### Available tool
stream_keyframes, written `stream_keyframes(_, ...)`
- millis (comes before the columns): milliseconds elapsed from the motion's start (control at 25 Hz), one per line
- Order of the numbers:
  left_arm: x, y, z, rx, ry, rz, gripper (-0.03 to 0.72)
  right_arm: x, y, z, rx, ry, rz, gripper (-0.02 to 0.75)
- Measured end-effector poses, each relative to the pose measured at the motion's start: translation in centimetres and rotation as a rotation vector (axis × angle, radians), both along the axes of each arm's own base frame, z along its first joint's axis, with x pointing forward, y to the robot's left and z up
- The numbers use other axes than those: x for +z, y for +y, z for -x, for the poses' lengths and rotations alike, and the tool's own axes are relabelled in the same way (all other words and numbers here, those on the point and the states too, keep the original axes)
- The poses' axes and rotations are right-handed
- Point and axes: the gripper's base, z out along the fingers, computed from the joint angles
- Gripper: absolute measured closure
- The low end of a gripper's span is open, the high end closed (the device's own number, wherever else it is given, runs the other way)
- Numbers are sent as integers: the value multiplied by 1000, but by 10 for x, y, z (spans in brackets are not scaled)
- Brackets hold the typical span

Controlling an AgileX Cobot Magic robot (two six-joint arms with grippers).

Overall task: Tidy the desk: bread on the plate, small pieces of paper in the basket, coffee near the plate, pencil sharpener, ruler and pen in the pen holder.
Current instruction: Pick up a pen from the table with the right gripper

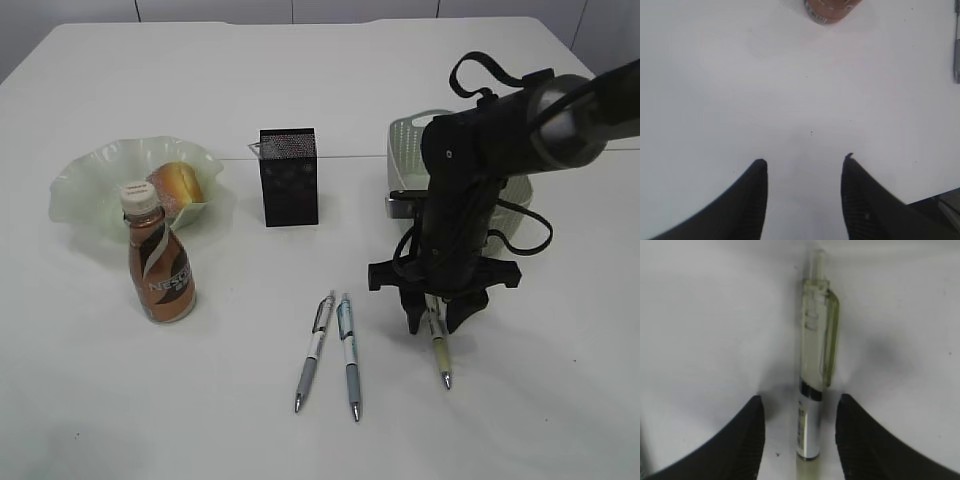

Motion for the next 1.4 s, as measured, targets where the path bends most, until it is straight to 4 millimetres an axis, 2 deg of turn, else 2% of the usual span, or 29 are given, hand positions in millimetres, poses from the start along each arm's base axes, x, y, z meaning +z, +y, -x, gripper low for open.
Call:
stream_keyframes(120,0,0,0,0,0,2,335,-2,0,0,0,7,3,398)
stream_keyframes(200,0,0,0,0,0,2,335,-2,0,0,-1,7,3,435)
stream_keyframes(440,0,0,0,0,4,1,335,-2,0,0,-1,7,3,641)
stream_keyframes(840,0,0,1,-1,6,1,335,-2,1,0,116,1,-6,678)
stream_keyframes(920,0,0,1,-1,6,1,335,3,3,0,143,-9,-26,679)
stream_keyframes(1040,0,0,1,-1,6,1,335,24,7,1,204,-59,-92,680)
stream_keyframes(1200,0,0,1,-1,6,1,335,65,18,1,302,-168,-250,680)
stream_keyframes(1400,0,0,1,-1,6,1,335,114,17,-20,315,-335,-557,680)
